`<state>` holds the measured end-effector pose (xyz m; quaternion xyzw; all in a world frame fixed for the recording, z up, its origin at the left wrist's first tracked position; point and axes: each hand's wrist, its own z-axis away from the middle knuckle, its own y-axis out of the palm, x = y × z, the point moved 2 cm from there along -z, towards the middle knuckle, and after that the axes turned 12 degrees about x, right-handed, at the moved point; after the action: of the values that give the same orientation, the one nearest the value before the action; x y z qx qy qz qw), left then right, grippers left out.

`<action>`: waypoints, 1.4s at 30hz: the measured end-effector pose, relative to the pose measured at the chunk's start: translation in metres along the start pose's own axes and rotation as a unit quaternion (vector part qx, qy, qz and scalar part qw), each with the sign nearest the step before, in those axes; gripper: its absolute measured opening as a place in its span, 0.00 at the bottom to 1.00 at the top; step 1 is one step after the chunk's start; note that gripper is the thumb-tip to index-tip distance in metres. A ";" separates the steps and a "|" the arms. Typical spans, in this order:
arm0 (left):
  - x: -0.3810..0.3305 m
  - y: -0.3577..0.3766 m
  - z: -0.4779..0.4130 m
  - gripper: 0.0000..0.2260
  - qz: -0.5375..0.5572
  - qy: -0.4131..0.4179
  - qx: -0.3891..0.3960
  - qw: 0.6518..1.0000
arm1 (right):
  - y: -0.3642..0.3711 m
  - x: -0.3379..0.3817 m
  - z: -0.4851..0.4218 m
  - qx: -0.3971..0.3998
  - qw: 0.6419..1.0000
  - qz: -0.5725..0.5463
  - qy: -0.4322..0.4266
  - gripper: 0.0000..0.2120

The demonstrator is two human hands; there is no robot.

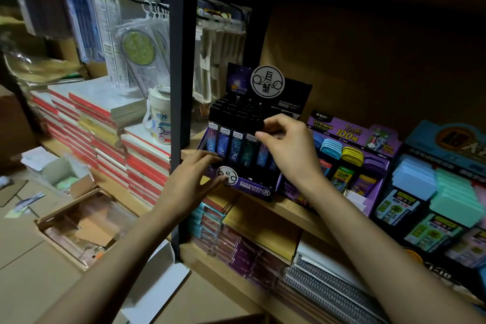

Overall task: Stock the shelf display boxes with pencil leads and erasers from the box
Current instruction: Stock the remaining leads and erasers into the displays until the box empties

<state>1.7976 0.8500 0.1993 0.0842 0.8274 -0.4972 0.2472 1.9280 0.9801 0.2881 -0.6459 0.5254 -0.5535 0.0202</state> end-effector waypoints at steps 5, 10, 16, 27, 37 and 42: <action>0.001 0.000 0.000 0.17 -0.008 0.001 -0.007 1.000 | 0.007 -0.006 -0.007 -0.021 0.997 0.047 0.054 0.02; -0.004 -0.008 -0.004 0.18 -0.029 -0.006 0.029 0.999 | 0.005 0.003 -0.014 0.018 0.983 0.155 0.098 0.10; -0.026 -0.021 0.043 0.11 -0.004 -0.001 -0.035 0.999 | -0.007 0.013 0.036 0.100 0.985 0.131 0.058 0.10; 0.011 0.125 0.213 0.16 0.128 -0.266 0.300 0.907 | 0.079 -0.082 0.221 0.361 0.911 0.131 0.153 0.10; 0.035 0.236 0.364 0.15 0.255 -0.504 0.173 0.807 | 0.180 -0.201 0.369 0.425 0.824 0.001 0.375 0.11; 0.054 0.250 0.390 0.29 0.119 -0.553 0.192 0.802 | 0.218 -0.228 0.390 0.407 0.821 -0.018 0.399 0.17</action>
<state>1.9744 0.6301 -0.1718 -0.0608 0.4216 -0.5748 0.6987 2.1092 0.8255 -0.1531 -0.3112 0.2025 -0.9266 0.0598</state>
